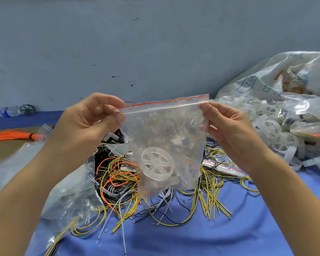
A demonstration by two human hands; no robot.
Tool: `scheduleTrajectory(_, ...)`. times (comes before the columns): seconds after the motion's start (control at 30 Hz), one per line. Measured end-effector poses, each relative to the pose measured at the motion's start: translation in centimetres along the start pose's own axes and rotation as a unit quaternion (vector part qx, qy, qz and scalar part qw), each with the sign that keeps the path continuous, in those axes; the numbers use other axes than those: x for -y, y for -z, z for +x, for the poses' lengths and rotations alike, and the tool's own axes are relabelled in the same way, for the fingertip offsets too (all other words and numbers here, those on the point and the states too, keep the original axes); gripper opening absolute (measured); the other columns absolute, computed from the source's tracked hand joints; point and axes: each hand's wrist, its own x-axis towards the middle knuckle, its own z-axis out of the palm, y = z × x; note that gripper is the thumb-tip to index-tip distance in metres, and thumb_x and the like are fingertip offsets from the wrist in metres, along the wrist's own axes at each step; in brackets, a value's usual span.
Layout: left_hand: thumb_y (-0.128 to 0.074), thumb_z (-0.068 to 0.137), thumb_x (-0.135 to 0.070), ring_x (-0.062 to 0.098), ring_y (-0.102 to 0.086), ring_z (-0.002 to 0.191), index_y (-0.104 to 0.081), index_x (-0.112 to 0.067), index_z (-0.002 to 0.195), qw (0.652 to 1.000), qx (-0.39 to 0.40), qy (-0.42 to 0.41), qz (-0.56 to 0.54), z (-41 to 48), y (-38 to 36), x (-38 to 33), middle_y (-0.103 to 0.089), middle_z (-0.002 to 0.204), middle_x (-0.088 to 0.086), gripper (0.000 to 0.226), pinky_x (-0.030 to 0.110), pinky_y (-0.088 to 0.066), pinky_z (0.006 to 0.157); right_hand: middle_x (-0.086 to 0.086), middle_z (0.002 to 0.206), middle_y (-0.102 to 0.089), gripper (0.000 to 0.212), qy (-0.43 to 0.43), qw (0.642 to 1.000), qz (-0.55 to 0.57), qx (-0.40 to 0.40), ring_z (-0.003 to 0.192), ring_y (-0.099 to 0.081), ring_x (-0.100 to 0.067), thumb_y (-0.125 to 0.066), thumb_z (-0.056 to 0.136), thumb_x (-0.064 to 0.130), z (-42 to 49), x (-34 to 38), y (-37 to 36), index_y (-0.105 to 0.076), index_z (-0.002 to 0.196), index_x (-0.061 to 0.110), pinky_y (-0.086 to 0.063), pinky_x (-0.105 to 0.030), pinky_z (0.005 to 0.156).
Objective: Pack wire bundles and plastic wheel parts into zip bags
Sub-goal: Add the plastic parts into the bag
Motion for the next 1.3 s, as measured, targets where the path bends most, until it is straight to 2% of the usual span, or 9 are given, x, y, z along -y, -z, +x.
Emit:
scheduleTrajectory(0.17,-0.066,0.082,-0.02,0.014,-0.06,0.068,-0.066,-0.022,0.102,0.998,-0.013,0.029,-0.054,0.0,-0.8,0.7,-0.066,0.078,-0.001,0.02,0.021,-0.054,0.07,0.009,0.078,-0.065,0.026,-0.052,0.995,0.081,-0.029,0.074,-0.063,-0.008,-0.077,0.073,0.038,-0.1,-0.9,0.0,-0.078,0.091,0.019,-0.058,-0.028,0.075)
scheduleTrajectory(0.37,-0.062,0.091,-0.008,0.017,-0.067,0.077,-0.061,-0.017,0.107,0.993,-0.04,0.109,-0.032,-0.6,-3.0,3.4,-0.067,0.081,0.003,0.019,0.025,-0.057,0.07,-0.005,0.094,-0.076,0.017,-0.143,0.974,0.129,-0.119,0.081,-0.073,-0.023,-0.06,0.091,0.027,0.3,-3.8,-1.3,-0.064,0.099,0.012,-0.058,-0.039,0.08)
scheduleTrajectory(0.53,-0.064,0.091,-0.008,0.017,-0.068,0.078,-0.061,-0.02,0.11,0.992,-0.07,0.103,-0.032,-0.6,-3.4,3.4,-0.069,0.088,0.01,0.022,0.023,-0.057,0.067,-0.003,0.089,-0.076,0.013,-0.126,0.98,0.068,-0.136,0.072,-0.071,-0.018,-0.055,0.099,0.026,0.8,-3.6,-1.3,-0.065,0.098,0.017,-0.057,-0.038,0.075)
scheduleTrajectory(0.63,-0.065,0.091,-0.009,0.015,-0.068,0.077,-0.062,-0.023,0.108,0.992,-0.072,0.099,-0.028,-0.5,-3.6,3.2,-0.07,0.085,0.003,0.023,0.024,-0.057,0.068,0.004,0.091,-0.073,0.017,-0.054,0.985,-0.076,-0.145,0.075,-0.07,-0.009,-0.049,0.102,0.028,1.1,-2.6,-1.5,-0.065,0.103,0.021,-0.053,-0.031,0.077)
scheduleTrajectory(0.7,-0.065,0.09,-0.01,0.015,-0.068,0.079,-0.062,-0.025,0.107,0.993,-0.065,0.098,-0.025,-0.5,-3.6,3.1,-0.07,0.084,-0.001,0.022,0.024,-0.057,0.069,0.007,0.098,-0.071,0.02,0.047,0.964,-0.231,-0.122,0.086,-0.067,-0.003,-0.048,0.102,0.033,1.4,-1.6,-1.9,-0.063,0.111,0.023,-0.049,-0.021,0.078)
scheduleTrajectory(0.8,-0.068,0.089,-0.015,0.015,-0.068,0.081,-0.063,-0.027,0.108,0.996,-0.042,0.081,-0.005,-0.5,-3.4,2.9,-0.07,0.086,-0.004,0.022,0.028,-0.058,0.072,0.017,0.106,-0.066,0.035,0.144,0.894,-0.423,-0.027,0.099,-0.059,0.005,-0.049,0.097,0.051,1.9,0.2,-3.1,-0.057,0.124,0.031,-0.042,-0.01,0.079)
scheduleTrajectory(0.93,-0.07,0.086,-0.024,0.016,-0.065,0.083,-0.064,-0.033,0.107,0.999,-0.004,0.038,0.032,-0.7,-3.0,2.3,-0.068,0.09,-0.001,0.023,0.032,-0.056,0.076,0.015,0.113,-0.066,0.048,0.175,0.794,-0.571,0.113,0.105,-0.059,-0.008,-0.05,0.089,0.062,2.0,1.0,-5.2,-0.059,0.125,0.033,-0.046,-0.032,0.093)
scheduleTrajectory(1.1,-0.069,0.087,-0.022,0.015,-0.065,0.084,-0.064,-0.033,0.108,0.998,0.003,0.015,0.06,-0.9,-3.1,2.2,-0.069,0.092,-0.004,0.024,0.036,-0.055,0.079,0.011,0.091,-0.067,0.013,0.164,0.83,-0.515,0.139,0.083,-0.063,-0.01,-0.067,0.091,0.034,2.3,0.4,-5.5,-0.073,0.099,0.025,-0.051,-0.034,0.077)
scheduleTrajectory(1.3,-0.064,0.089,-0.037,0.008,-0.066,0.081,-0.071,-0.029,0.104,0.997,0.011,0.053,0.056,-0.8,-3.7,2.5,-0.072,0.09,-0.007,0.018,0.034,-0.055,0.077,0.008,0.091,-0.067,0.014,0.168,0.834,-0.508,0.133,0.083,-0.063,-0.015,-0.071,0.089,0.033,2.3,0.2,-5.4,-0.075,0.099,0.024,-0.051,-0.038,0.078)
